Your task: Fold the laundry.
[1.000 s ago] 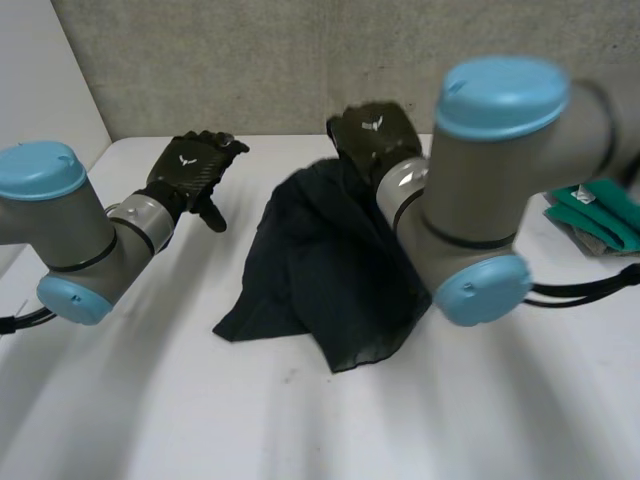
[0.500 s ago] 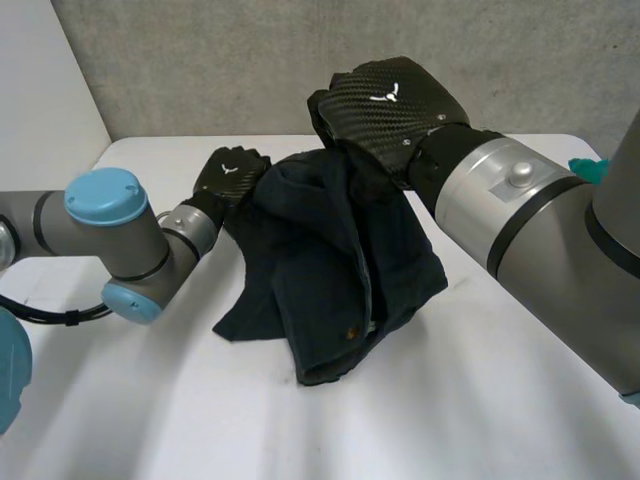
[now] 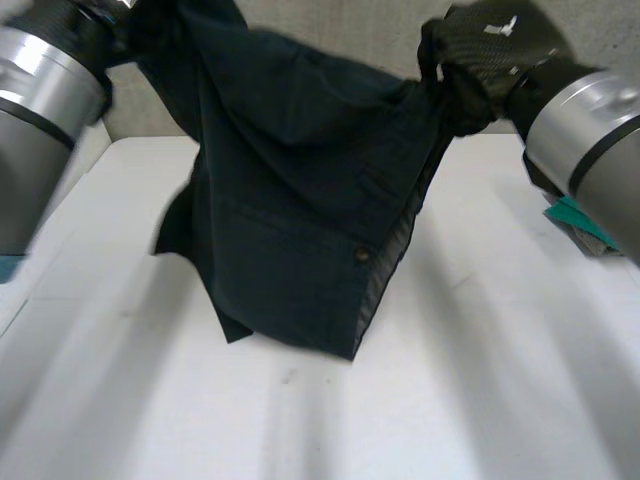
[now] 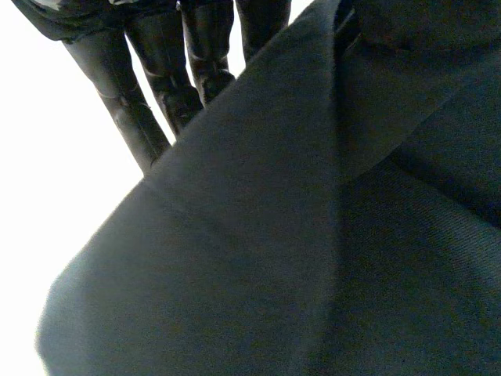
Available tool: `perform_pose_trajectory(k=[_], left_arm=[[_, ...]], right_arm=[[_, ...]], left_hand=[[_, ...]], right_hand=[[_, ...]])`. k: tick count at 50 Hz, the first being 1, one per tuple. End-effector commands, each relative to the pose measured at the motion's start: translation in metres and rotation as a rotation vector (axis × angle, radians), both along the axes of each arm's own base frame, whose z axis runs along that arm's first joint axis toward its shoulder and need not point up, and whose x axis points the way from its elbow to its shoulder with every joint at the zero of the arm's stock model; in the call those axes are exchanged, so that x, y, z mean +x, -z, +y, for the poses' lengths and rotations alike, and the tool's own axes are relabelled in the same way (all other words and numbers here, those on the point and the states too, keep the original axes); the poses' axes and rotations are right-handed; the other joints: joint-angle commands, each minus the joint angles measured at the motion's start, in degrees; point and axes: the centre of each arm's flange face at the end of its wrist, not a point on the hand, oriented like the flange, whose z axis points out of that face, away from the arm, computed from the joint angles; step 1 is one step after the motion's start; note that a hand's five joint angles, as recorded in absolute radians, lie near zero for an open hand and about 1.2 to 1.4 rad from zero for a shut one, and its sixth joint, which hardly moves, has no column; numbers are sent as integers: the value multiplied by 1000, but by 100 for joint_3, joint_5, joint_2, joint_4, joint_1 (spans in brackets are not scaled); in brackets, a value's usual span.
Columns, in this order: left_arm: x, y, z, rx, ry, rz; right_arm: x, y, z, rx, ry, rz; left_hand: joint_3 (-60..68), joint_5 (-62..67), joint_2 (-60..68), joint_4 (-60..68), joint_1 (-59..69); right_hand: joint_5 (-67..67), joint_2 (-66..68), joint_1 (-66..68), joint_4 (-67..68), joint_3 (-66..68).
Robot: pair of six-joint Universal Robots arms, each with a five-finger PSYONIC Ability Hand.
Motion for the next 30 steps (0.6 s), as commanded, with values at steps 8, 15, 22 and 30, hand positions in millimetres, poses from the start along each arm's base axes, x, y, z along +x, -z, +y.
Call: perform_pose_trajectory(k=[8, 15, 22, 30], left_arm=[[36, -77, 90, -136, -6, 49], [32, -76, 80, -124, -5, 40], [11, -32, 28, 19, -2, -17], [-32, 59, -49, 216, 23, -116]], right_arm=[[-39, -76, 47, -172, 11, -160], [-46, -87, 46, -172, 16, -149], [-40, -33, -21, 6, 66, -74], [-22, 24, -79, 127, 90, -23]], left_hand=[[1163, 1476, 1140, 1132, 1282], [1163, 1476, 1140, 1132, 1282], [1163, 1476, 1140, 1132, 1282], [1163, 1476, 1140, 1132, 1282]], right_hand=[[1366, 1265, 2370, 1186, 1239], [1366, 1265, 2370, 1186, 1239], [1366, 1265, 2370, 1186, 1239], [1366, 1265, 2370, 1186, 1239]])
